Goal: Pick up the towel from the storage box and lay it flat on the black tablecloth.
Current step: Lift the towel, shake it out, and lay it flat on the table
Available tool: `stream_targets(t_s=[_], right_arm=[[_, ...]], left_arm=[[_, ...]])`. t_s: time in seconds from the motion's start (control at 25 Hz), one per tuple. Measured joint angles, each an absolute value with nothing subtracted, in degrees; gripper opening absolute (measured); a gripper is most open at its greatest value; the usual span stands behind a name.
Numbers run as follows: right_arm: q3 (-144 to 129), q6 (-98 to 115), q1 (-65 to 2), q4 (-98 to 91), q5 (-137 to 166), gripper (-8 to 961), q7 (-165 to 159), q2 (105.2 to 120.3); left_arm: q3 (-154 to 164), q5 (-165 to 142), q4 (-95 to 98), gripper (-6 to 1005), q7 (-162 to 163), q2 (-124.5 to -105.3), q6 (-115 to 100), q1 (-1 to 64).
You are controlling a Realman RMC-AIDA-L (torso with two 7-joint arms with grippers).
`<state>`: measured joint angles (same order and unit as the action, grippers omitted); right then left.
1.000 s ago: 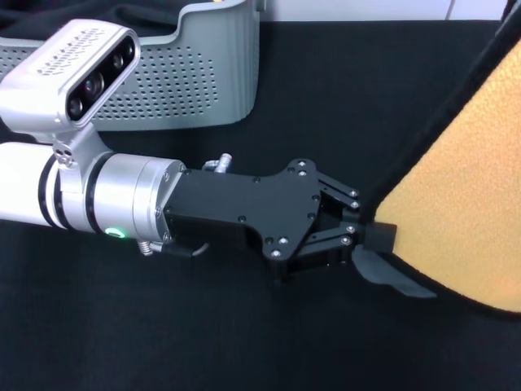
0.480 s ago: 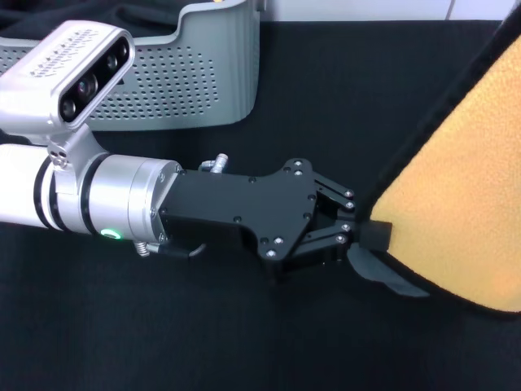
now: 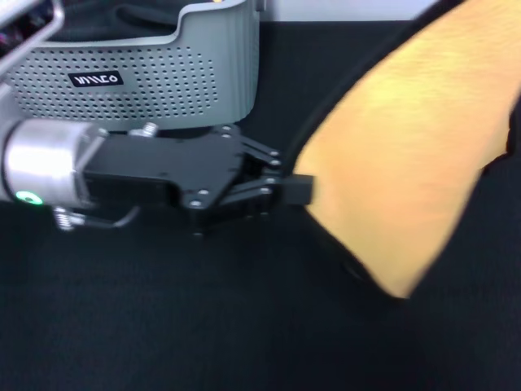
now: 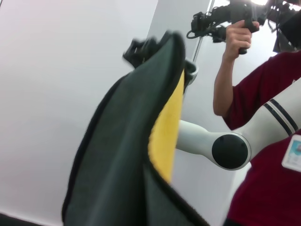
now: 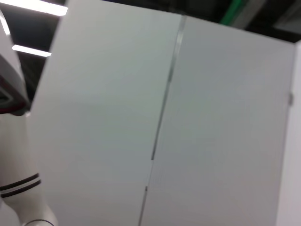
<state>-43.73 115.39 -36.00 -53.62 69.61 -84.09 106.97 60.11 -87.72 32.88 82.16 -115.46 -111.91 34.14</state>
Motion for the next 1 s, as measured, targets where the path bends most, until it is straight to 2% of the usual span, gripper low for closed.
stream_targets(t_s=[0.24, 0.36, 0.68, 0.88, 1.0], right_arm=[[-43.95, 115.27, -32.71, -51.47, 75.48, 5, -84.21, 112.19], [-44.92, 115.50, -31.92, -51.19, 76.92, 5, -84.23, 113.76], [-47.68, 121.46, -29.40, -50.95, 76.33, 5, -86.18, 115.67], [-52.46, 123.00, -27.27, -47.30, 72.30, 5, -86.57, 115.55], [-56.65, 123.05, -25.55, -46.84, 70.04, 5, -86.44, 115.71]], left_arm=[[60.02, -86.52, 42.14, 38, 89.16, -110.35, -115.72, 31.59], [60.15, -86.38, 47.11, 37, 91.97, -108.16, -116.24, 30.53], [63.48, -84.69, 56.72, 35, 92.90, -102.18, -116.93, 26.43], [68.79, -77.68, 61.11, 34, 92.95, -97.30, -116.94, 22.31], [70.53, -74.42, 63.41, 34, 93.99, -95.24, -116.94, 20.18]])
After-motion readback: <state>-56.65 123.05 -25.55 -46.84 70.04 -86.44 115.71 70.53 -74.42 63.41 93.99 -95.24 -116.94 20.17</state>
